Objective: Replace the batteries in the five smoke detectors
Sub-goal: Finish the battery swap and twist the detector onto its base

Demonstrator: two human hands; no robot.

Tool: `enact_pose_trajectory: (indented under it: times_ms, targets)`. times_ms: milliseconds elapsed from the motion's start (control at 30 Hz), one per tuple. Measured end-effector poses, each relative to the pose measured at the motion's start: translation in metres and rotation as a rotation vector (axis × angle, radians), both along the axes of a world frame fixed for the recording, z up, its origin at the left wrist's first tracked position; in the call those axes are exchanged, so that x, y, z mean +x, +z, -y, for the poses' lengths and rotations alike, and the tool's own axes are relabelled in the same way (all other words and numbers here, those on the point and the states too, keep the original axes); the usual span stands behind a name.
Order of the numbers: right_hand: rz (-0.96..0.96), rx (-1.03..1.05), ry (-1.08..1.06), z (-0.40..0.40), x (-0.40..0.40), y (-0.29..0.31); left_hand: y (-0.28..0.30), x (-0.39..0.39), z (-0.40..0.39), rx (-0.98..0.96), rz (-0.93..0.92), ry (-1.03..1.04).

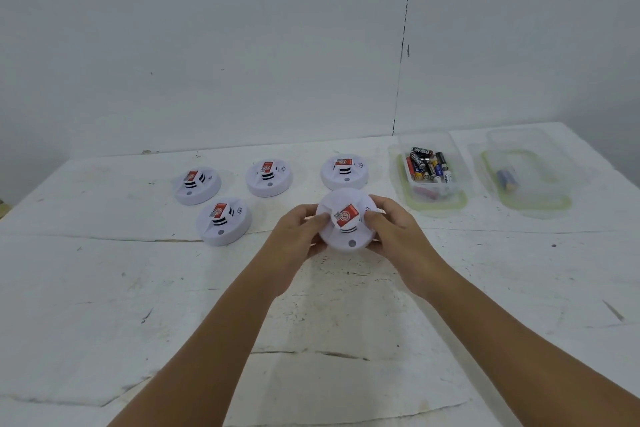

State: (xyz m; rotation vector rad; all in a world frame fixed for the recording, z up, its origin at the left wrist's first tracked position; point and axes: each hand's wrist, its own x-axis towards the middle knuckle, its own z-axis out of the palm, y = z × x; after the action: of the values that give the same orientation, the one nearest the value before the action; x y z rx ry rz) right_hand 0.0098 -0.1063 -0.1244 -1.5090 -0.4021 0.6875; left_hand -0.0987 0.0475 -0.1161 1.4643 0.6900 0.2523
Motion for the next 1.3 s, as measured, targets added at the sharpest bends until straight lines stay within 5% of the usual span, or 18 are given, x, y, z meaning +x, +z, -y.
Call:
enact_pose_trajectory:
  times_ms: [133, 300, 600, 1300]
  targets:
    - [0.33, -0.17, 0.063, 0.004, 0.005, -0.003, -0.008, 0.003, -0.002, 0.07, 0.044, 0.013]
    - [0.491, -0.244, 0.101, 0.002, 0.011, -0.009, -0.012, 0.01, -0.006, 0.273, 0.05, -0.025]
    - [0.635, -0.241, 0.077, -0.004, 0.013, -0.027, -0.033, 0.008, 0.0, 0.587, 0.094, 0.022]
    - [0.762, -0.188, 0.115, 0.0, 0.009, -0.032, -0.036, 0.004, 0.003, 0.722, 0.052, -0.016]
